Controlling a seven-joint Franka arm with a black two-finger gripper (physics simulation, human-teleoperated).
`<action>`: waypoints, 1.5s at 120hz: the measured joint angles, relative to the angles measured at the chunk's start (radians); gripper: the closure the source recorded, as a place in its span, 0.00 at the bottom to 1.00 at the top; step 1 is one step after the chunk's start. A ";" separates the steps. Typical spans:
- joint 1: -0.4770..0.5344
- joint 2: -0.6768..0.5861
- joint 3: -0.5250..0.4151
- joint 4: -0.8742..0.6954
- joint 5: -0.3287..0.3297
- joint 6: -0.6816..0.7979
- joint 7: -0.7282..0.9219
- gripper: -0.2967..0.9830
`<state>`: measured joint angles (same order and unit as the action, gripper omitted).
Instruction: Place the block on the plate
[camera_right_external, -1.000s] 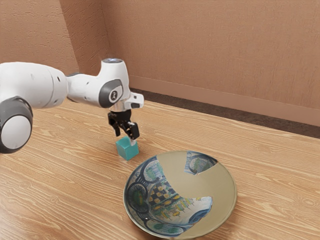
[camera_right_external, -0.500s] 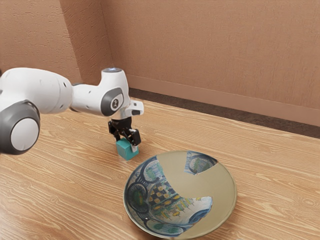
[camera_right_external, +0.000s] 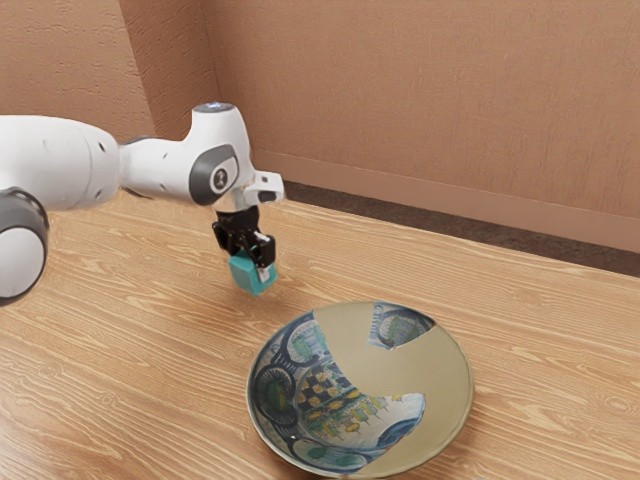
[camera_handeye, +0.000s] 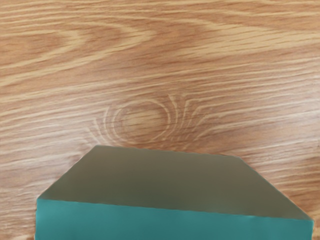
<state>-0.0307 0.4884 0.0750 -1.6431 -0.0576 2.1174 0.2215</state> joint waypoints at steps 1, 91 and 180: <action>-0.001 -0.008 0.000 -0.007 0.000 -0.002 0.000 0.48; -0.237 -0.284 -0.077 -0.264 0.001 -0.086 -0.025 0.49; -0.278 -0.084 -0.160 -0.163 -0.016 -0.040 -0.027 0.30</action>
<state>-0.3083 0.4046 -0.0846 -1.8063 -0.0738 2.0771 0.1948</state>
